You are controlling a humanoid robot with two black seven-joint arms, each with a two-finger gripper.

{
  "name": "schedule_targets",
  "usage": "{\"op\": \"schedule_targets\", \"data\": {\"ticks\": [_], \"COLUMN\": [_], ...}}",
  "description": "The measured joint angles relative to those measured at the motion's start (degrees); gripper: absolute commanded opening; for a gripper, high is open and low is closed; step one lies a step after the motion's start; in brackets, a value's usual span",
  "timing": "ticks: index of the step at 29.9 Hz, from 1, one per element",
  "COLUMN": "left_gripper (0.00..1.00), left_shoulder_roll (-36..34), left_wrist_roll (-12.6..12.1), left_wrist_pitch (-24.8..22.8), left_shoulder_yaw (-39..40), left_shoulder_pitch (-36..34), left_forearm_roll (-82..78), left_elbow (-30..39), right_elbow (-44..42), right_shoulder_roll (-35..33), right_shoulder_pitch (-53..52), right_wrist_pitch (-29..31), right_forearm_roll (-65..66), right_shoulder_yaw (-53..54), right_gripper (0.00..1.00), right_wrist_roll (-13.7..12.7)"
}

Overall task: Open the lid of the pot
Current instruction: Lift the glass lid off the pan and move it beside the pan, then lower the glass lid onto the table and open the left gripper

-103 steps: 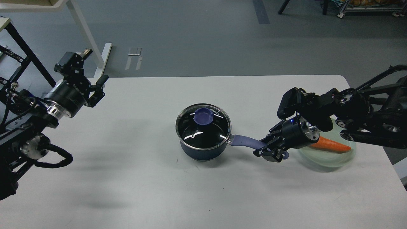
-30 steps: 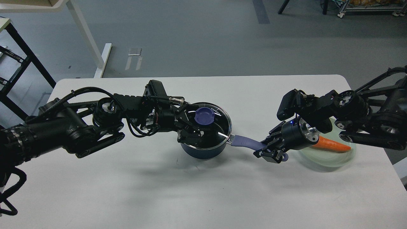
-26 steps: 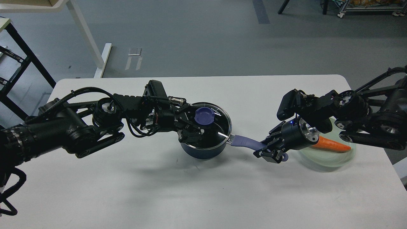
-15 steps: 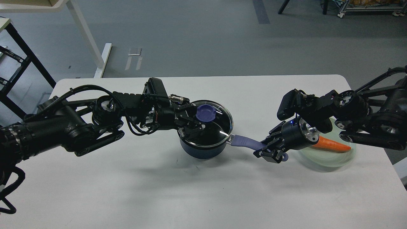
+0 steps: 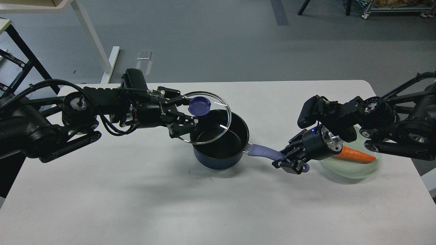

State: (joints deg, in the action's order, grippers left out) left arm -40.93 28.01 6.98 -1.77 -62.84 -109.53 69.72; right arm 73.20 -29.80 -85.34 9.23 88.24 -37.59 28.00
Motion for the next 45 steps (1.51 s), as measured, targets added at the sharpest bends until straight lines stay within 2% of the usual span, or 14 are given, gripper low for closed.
{"op": "schedule_targets", "data": {"ticks": [4, 9, 14, 20, 26, 34, 37, 45], "left_gripper": [0.36, 0.36, 0.36, 0.37, 0.38, 0.43, 0.47, 0.73], "left_shoulder_roll": [-7.1, -12.8, -15.9, -17.0, -16.3, -14.9, -14.6, -13.9], "left_wrist_roll": [0.0, 0.0, 0.0, 0.0, 0.0, 0.0, 0.0, 0.0], "left_wrist_pitch": [1.4, 4.0, 9.7, 15.9, 20.1, 21.0, 21.0, 21.0], "left_shoulder_yaw": [-0.4, -0.4, -0.4, -0.4, -0.7, -3.3, -3.6, -4.6], "left_shoulder_pitch": [2.0, 7.6, 15.3, 21.3, 24.3, 25.7, 25.8, 25.8], "left_forearm_roll": [0.8, 2.9, 6.1, 6.9, 5.7, 5.4, 5.4, 5.4], "left_elbow": [2.1, 2.3, 1.2, -0.8, -4.5, -10.2, -10.8, -11.2], "right_elbow": [-0.1, -0.2, -0.2, -0.2, -0.3, -0.3, -0.4, -0.6], "right_shoulder_roll": [0.0, 0.1, 0.0, 0.0, 0.1, 0.1, 0.1, 0.2], "right_shoulder_pitch": [0.0, -0.2, -0.3, -0.3, -0.3, -0.3, -0.2, -0.2], "right_wrist_pitch": [0.0, 0.0, 0.0, -0.2, -0.3, -0.3, -0.3, -0.3], "right_forearm_roll": [0.0, 0.0, 0.0, -0.1, -0.1, -0.1, -0.1, -0.1], "right_shoulder_yaw": [0.0, 0.0, 0.0, 0.0, 0.0, 0.1, 0.1, 0.1], "right_gripper": [0.32, 0.32, 0.32, 0.33, 0.33, 0.33, 0.33, 0.33], "right_wrist_roll": [0.0, 0.0, 0.0, 0.0, 0.0, 0.0, 0.0, 0.0]}}
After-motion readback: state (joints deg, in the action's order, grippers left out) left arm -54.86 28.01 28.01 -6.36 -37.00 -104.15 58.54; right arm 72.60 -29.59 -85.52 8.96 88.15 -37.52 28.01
